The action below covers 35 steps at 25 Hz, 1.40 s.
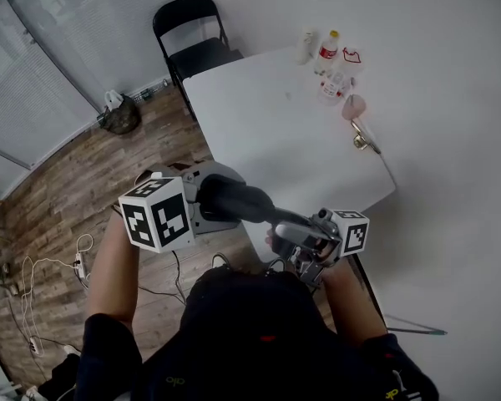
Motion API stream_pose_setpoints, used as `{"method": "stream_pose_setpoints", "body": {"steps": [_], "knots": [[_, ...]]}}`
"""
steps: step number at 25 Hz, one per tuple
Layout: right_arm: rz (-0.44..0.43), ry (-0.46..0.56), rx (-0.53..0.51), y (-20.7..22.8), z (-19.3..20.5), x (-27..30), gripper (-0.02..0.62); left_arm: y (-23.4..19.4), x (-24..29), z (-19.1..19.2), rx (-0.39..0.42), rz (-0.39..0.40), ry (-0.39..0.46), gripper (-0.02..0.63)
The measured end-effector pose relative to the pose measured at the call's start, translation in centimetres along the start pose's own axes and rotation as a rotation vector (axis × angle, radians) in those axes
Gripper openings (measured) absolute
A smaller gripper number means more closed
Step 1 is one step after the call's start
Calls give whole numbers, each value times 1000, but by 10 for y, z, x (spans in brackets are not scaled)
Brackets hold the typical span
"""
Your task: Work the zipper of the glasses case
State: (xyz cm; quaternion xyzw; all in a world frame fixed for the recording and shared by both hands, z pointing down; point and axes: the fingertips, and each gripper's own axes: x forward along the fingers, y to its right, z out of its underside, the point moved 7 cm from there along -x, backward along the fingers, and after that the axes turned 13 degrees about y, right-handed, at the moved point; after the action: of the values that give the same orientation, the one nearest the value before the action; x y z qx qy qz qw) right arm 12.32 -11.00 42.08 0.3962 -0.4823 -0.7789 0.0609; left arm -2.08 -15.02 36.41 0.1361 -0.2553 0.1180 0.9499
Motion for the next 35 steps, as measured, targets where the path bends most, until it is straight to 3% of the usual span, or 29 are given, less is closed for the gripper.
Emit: {"method": "stream_pose_setpoints", "body": {"steps": [4,7,15,18,22,27,35], "knots": [[-47,48,39,-2,-6,-8,204,-2,5,1,10,13,-12,275],[-52,62,32,-4,-10,-12,150,-2,8,3,27,12,-38,275],[5,36,-79,-5,-14,-10,24,-5,9,11,59,-35,-47,275],[61,36,-144,-10,-17,-5,20,-6,6,10,156,-128,-69,275],[191,-32,-331,-22,-26,3,20,-10,5,10,286,-261,-136,272],[267,-120,-474,-33,-29,22,20,-15,-1,15,286,-298,-149,267],[297,-182,-490,-41,-29,34,20,-21,17,20,308,-321,-190,265]]}}
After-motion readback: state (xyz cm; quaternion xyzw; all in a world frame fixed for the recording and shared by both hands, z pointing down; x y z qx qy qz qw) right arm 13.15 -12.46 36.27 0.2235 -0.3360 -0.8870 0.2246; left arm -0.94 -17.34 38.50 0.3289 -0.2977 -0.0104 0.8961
